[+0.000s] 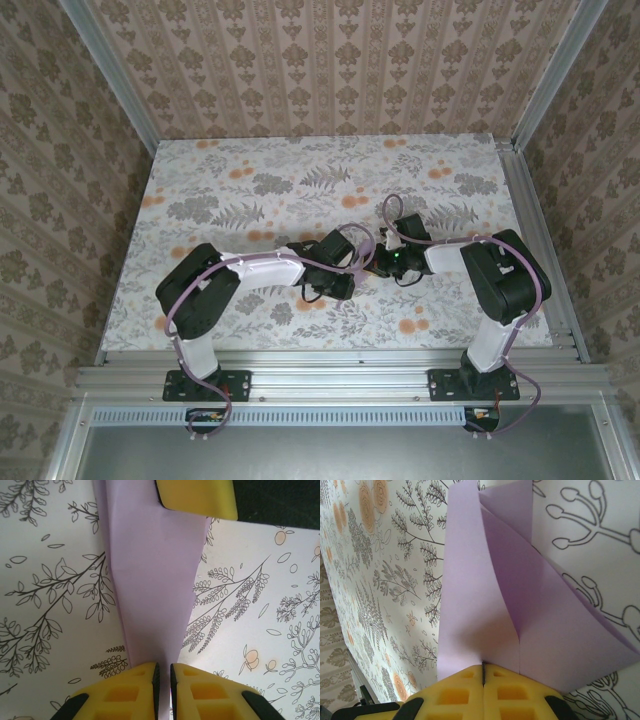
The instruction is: Fold a paper plane with a square sheet of paper (pick it up from the middle)
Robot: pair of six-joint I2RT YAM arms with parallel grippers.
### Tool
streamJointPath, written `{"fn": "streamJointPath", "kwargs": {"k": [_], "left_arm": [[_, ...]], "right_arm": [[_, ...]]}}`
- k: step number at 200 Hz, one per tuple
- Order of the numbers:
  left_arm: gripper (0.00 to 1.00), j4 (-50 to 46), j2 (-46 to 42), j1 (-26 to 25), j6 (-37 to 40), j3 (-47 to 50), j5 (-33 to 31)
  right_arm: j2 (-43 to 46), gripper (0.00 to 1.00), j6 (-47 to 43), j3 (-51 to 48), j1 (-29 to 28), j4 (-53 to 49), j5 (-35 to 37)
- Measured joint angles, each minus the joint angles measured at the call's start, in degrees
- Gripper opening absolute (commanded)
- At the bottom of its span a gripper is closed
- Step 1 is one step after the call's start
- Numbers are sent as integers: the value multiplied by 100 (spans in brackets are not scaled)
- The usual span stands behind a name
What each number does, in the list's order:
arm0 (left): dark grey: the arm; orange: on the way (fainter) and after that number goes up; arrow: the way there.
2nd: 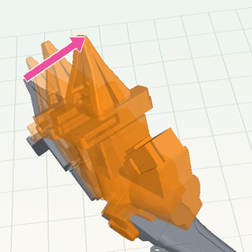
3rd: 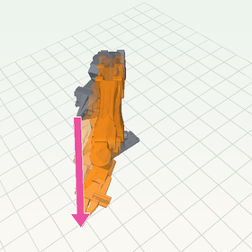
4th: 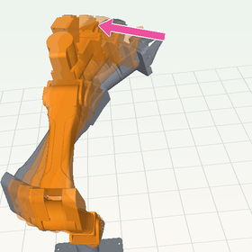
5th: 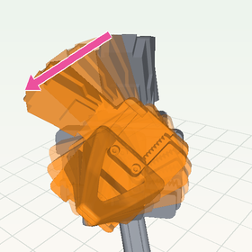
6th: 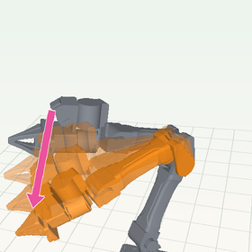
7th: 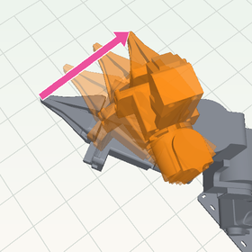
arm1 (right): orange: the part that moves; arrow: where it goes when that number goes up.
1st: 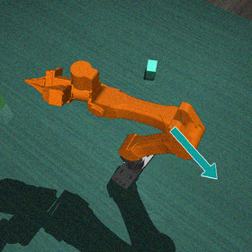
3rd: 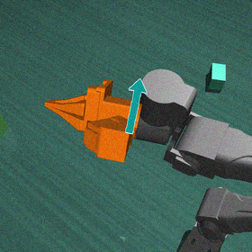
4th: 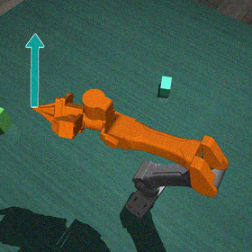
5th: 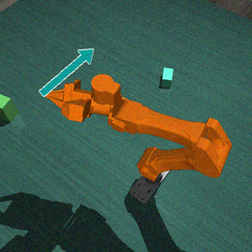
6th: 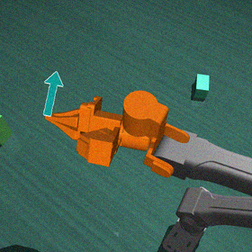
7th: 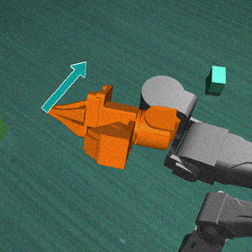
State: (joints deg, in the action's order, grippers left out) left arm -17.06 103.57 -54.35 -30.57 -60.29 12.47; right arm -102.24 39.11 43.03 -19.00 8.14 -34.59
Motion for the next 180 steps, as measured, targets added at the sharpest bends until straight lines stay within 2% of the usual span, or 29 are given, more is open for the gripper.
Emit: {"fn": "streamJointPath", "kwargs": {"k": [180], "left_arm": [[14, 59, 15, 0, 219, 94, 15]], "right_arm": [[0, 0, -127, 7, -2, -26, 2]]}}
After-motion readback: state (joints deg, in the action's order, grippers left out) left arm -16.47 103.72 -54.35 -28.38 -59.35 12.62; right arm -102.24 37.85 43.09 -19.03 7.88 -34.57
